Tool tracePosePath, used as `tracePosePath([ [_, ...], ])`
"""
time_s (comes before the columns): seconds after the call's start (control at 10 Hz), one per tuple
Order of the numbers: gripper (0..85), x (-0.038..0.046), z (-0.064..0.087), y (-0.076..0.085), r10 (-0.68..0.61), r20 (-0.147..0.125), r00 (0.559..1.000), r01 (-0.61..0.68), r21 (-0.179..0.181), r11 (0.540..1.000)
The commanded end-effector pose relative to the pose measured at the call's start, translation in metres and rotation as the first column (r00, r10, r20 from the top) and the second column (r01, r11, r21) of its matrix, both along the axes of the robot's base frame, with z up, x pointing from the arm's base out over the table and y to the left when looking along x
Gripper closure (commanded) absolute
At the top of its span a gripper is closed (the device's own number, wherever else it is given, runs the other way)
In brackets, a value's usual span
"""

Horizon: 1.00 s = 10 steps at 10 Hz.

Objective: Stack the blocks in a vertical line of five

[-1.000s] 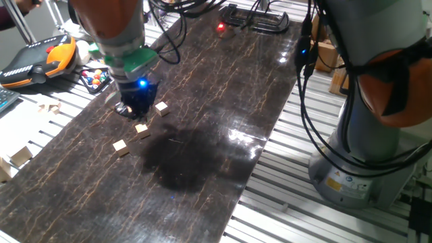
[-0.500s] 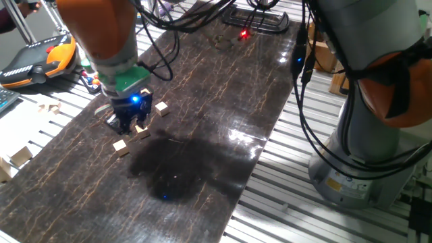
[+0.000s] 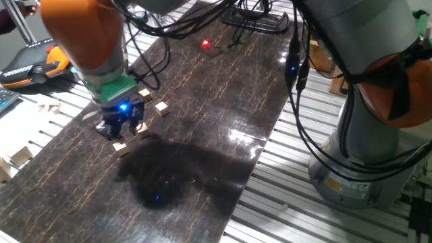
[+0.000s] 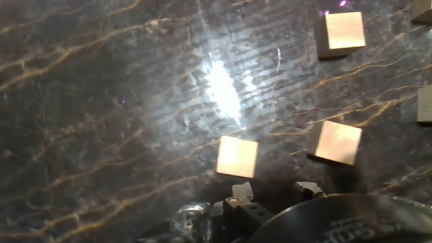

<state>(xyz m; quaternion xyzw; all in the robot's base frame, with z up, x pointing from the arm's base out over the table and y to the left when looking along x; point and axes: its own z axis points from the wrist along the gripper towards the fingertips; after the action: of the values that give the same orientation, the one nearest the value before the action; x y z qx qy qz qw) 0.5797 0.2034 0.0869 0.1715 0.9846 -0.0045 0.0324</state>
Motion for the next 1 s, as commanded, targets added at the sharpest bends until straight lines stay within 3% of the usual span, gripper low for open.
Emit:
tracePosePath([
  [0.0, 44.3, 0.0019, -0.002, 0.003, -0.005, -0.002, 1.000, 0.005, 0.002, 1.000],
  [0.2, 36.3, 0.0062, -0.008, 0.005, -0.016, 0.000, 1.000, 0.016, 0.010, 1.000],
  [0.9, 32.7, 0.0180, -0.032, 0.013, -0.115, 0.002, 0.993, 0.115, 0.003, 0.993],
])
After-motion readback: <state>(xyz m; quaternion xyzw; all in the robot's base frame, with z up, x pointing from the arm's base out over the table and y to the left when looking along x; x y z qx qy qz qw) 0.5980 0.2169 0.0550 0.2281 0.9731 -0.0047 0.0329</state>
